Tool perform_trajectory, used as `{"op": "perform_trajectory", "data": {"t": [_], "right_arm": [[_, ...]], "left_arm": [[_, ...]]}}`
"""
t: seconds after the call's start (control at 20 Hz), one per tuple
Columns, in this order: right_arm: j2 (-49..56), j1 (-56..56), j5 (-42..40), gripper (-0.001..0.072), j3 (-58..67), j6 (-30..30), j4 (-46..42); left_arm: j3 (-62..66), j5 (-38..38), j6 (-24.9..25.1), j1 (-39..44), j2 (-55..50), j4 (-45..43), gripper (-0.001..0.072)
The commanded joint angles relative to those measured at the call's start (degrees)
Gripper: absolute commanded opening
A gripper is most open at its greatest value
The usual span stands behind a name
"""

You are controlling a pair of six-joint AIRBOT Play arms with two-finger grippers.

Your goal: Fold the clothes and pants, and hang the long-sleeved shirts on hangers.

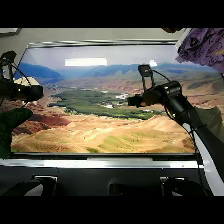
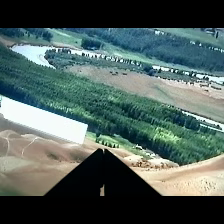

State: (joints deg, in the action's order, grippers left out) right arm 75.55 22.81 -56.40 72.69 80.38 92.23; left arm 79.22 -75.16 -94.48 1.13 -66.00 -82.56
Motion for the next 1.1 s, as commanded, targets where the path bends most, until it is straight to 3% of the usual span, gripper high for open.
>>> {"op": "perform_trajectory", "data": {"t": [0.0, 1.05], "right_arm": [[0.0, 0.1, 0.0, 0.0028, 0.0, 0.0, 0.1], [0.0, 0.1, 3.0, 0.0028, 0.0, 0.0, 0.1]], "left_arm": [[0.0, 0.0, 0.0, 0.0, 0.0, 0.0, 0.0021], [0.0, -0.3, 0.0, 0.0, 0.0, 0.0, 0.0041]]}}
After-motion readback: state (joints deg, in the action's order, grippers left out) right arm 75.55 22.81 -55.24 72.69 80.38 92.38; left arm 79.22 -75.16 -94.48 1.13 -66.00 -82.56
